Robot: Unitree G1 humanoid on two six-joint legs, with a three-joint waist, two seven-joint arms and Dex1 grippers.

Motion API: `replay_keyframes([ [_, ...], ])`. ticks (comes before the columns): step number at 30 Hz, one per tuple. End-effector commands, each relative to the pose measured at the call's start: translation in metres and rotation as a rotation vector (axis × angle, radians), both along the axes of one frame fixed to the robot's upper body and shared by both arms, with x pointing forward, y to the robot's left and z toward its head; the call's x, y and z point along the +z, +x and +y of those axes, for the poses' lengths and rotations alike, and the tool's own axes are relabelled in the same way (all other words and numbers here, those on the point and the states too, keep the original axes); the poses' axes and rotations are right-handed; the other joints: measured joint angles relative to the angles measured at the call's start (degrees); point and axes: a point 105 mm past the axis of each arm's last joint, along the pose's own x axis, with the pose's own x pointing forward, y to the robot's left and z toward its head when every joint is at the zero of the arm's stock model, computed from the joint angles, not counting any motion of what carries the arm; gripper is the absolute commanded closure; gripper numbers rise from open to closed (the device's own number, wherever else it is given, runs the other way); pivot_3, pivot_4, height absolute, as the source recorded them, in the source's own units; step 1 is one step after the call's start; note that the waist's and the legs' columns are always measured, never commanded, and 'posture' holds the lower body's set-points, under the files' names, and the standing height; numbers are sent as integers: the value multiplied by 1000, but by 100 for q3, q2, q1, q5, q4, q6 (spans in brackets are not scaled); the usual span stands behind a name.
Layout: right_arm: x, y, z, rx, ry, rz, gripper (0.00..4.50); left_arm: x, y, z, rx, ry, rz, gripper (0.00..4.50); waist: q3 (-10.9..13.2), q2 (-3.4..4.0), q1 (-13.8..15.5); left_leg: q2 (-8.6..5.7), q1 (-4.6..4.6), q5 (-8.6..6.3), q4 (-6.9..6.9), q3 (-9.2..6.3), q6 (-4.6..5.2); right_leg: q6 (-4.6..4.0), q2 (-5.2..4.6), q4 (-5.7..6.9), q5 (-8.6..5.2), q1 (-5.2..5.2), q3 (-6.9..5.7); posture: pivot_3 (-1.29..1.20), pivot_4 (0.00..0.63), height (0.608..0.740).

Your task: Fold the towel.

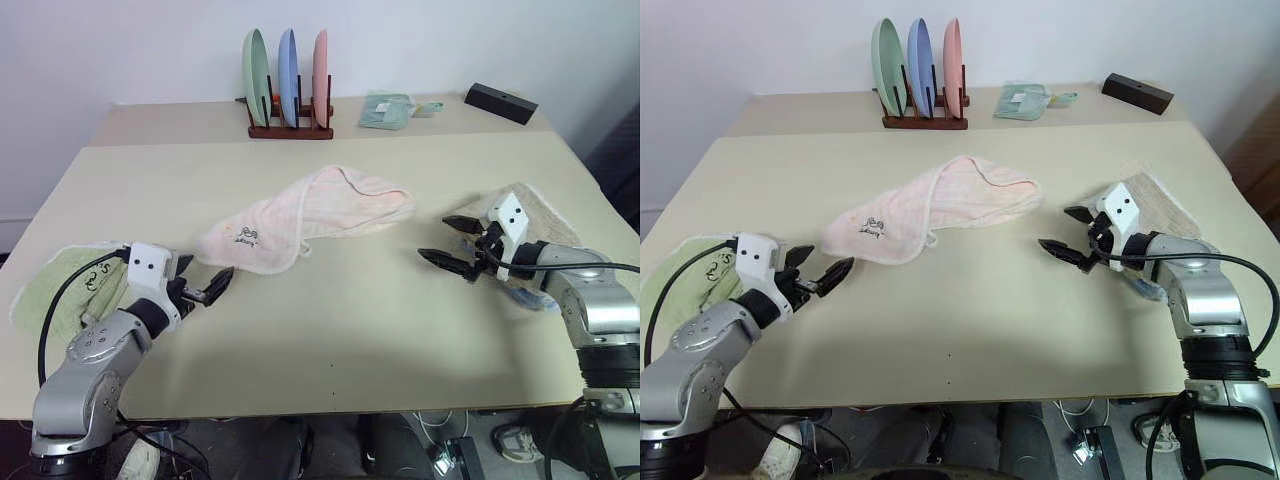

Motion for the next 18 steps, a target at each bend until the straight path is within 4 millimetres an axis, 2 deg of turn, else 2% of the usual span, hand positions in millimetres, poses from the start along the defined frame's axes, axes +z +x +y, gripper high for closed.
replay_keyframes([
  [1, 15, 3, 2, 18, -9, -63, 0, 10, -1, 0, -7, 26, -44, 62, 0, 0, 3, 0, 0, 0, 0, 0, 0, 0, 0, 0, 0, 0, 0, 0, 150, 740],
  [16, 9, -2, 4, 17, -6, -60, 0, 10, -1, 4, -26, 56, -36, 62, 0, 0, 1, 0, 0, 0, 0, 0, 0, 0, 0, 0, 0, 0, 0, 0, 150, 740],
  [17, 7, -4, 8, 23, 0, -56, 0, 9, -2, 7, -31, 62, -35, 62, 0, 0, 3, 0, 0, 0, 0, 0, 0, 0, 0, 0, 0, 0, 0, 0, 150, 740],
  [18, 5, -5, 12, 35, 6, -43, 0, 10, -2, 0, -64, 50, -32, 62, 0, 0, 3, 0, 0, 0, 0, 0, 0, 0, 0, 0, 0, 0, 0, 0, 150, 740],
])
